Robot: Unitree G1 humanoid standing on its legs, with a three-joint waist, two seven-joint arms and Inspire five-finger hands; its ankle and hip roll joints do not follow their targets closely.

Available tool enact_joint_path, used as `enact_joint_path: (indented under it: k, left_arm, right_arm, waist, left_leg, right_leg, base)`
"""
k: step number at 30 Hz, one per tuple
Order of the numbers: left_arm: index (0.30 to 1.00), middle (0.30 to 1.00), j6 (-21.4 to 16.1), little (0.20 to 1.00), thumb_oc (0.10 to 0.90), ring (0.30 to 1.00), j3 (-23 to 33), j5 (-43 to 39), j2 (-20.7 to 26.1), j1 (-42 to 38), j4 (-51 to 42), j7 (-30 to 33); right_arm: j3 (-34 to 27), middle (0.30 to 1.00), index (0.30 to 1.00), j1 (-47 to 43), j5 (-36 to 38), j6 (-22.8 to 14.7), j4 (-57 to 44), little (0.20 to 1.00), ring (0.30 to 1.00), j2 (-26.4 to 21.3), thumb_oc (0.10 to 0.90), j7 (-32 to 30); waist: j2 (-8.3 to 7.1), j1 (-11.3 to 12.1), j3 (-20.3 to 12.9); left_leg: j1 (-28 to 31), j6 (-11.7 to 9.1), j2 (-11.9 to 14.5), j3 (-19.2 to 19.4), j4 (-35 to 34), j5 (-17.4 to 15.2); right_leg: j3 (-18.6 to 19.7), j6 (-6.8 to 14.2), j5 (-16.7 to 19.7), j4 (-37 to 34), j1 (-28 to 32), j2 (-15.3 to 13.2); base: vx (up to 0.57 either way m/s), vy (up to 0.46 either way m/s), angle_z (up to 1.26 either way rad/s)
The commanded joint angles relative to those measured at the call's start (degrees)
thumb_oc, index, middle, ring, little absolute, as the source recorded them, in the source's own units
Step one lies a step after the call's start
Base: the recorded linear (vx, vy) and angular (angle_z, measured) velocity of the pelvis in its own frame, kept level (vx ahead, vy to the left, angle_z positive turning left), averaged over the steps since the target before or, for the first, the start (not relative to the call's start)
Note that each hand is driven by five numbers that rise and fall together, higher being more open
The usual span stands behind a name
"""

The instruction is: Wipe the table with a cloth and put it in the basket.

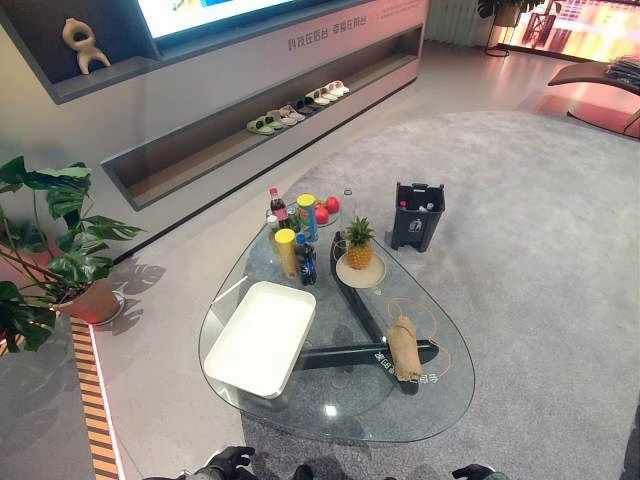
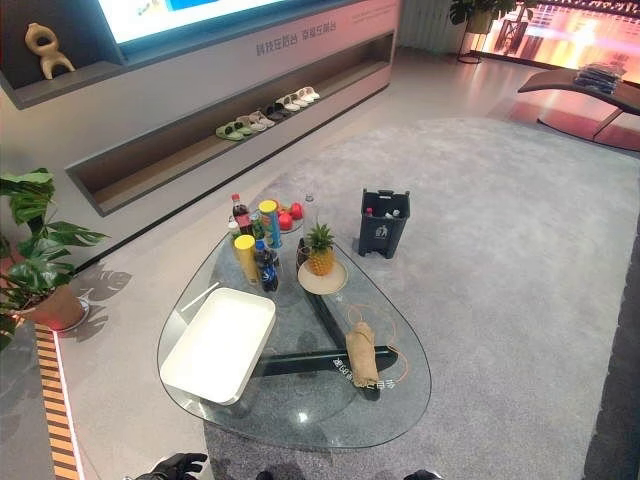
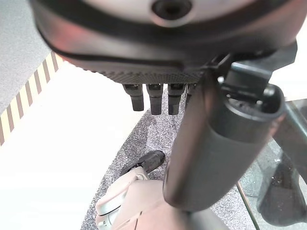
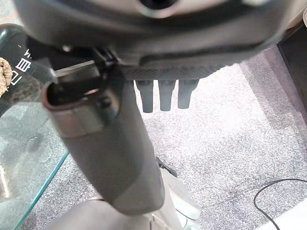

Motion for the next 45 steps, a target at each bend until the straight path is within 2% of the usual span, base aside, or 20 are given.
enact_joint_path:
  k: [1,5,30,33,45]
  left_arm:
    - [0.9,0.9,-0.3,0.9,0.8,0.9,-1.1,1.4,0.0,-5.0,2.3,1.7]
    - [0.9,0.9,-1.0,0.9,0.8,0.9,-0.9,0.5,0.2,-5.0,2.1,1.2]
    - [0.9,0.9,-0.2,0.9,0.8,0.9,-0.2,-1.0,0.3,-4.7,1.7,1.5]
    - [0.9,0.9,-0.1,0.9,0.8,0.9,-0.3,-3.0,0.3,-5.2,1.1,1.7]
    - [0.9,0.9,-1.9,0.9,0.8,0.9,0.7,-13.3,1.8,-10.4,-0.7,3.6]
  right_arm:
    - [1.2,0.9,0.9,-4.4,0.0,0.4,2.4,0.9,0.9,-0.8,0.8,-0.8]
    - [1.4,0.9,0.9,-4.4,0.1,0.4,2.3,0.9,0.9,-0.9,0.8,-0.6]
    - [1.2,0.9,0.9,-4.0,0.5,0.6,2.2,0.9,0.9,-1.2,0.8,-0.5]
    - [1.3,0.9,0.9,-4.6,1.8,1.4,2.0,0.9,0.9,-1.5,0.8,-0.8]
    - [1.9,0.9,0.9,-9.8,5.3,2.1,1.0,0.9,0.9,-3.8,0.8,-2.6]
  waist:
    - [-1.93,0.2,1.3]
    - [-1.97,0.2,1.3]
    - [-1.72,0.1,2.5]
    - [-1.35,0.1,3.9]
    - [-0.04,-0.6,13.9]
  left_leg:
    - [1.0,0.6,-1.7,0.8,0.0,-4.0]
    - [0.9,0.6,-1.7,0.8,0.0,-4.0]
    - [0.1,0.6,-1.8,0.8,0.0,-3.6]
    - [-1.6,0.6,-1.7,0.7,0.0,-2.8]
    - [-11.4,1.0,-2.7,-0.5,0.0,0.7]
  right_leg:
    - [-0.3,1.9,1.6,0.2,-1.4,-1.2]
    - [-0.3,1.9,1.6,0.2,-1.4,-1.2]
    - [-0.1,1.9,2.0,0.2,-2.2,-1.1]
    - [0.1,1.9,2.7,0.2,-4.0,-1.1]
    - [1.8,1.7,6.1,0.2,-14.3,-0.7]
  base:
    - [0.0,0.0,0.0]
    - [0.0,0.0,0.0]
    - [0.0,0.0,0.0]
    - [0.0,0.0,0.0]
    - [-0.1,-0.005,0.0]
